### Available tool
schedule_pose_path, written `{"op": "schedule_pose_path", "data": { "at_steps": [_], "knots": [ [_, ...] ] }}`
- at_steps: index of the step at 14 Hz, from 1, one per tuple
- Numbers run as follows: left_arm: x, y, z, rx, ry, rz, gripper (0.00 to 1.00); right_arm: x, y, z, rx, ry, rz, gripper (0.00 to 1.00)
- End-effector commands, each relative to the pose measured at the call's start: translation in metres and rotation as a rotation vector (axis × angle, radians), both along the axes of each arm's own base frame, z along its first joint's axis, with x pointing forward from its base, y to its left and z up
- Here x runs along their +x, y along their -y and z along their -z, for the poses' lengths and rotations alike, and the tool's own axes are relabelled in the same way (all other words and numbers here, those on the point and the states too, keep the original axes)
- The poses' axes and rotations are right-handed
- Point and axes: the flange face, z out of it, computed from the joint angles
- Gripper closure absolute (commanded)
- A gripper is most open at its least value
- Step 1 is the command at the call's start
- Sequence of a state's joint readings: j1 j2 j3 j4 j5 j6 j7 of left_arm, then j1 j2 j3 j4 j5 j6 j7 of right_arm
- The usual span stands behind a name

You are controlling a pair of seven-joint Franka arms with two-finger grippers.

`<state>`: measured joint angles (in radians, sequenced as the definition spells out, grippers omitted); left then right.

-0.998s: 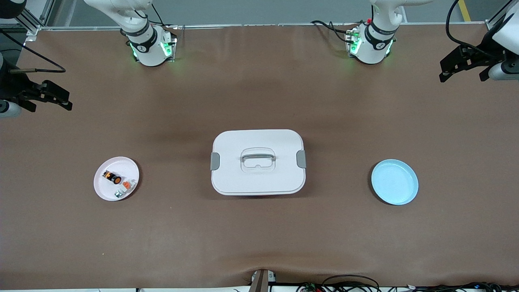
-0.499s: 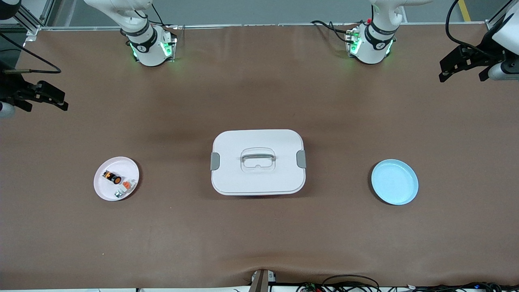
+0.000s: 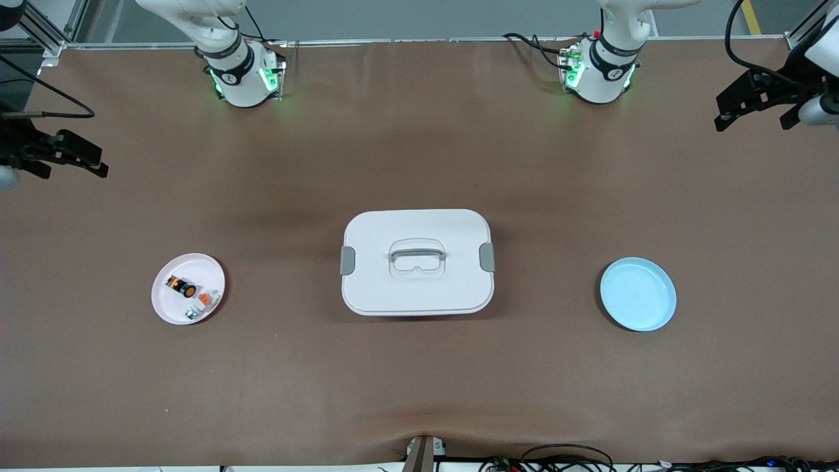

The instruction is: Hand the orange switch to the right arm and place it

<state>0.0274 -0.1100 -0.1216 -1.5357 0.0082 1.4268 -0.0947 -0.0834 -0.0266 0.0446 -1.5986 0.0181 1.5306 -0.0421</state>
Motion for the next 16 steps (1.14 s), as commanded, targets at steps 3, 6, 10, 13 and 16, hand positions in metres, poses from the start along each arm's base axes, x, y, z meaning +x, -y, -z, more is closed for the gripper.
{"op": "schedule_pose_path", "data": {
  "at_steps": [3, 6, 10, 13, 16],
  "knots": [
    [-0.007, -0.003, -0.005, -0.017, -0.009, 0.008, 0.0, -0.008, -0.002, -0.005, 0.015, 0.001, 0.028, 0.0],
    [-0.011, -0.003, -0.004, -0.015, -0.029, 0.01, 0.0, -0.006, 0.0, -0.004, 0.044, 0.007, 0.045, 0.0],
    [-0.011, -0.004, -0.008, -0.014, -0.024, 0.015, 0.0, -0.006, -0.002, -0.004, 0.042, 0.011, 0.046, 0.0],
    [0.0, -0.004, -0.006, -0.015, -0.026, 0.015, 0.0, -0.006, -0.001, -0.004, 0.042, 0.013, 0.046, 0.0],
    [0.005, -0.004, -0.011, -0.016, -0.013, 0.01, 0.0, -0.005, 0.0, -0.004, 0.037, 0.022, 0.045, 0.0]
  ]
}}
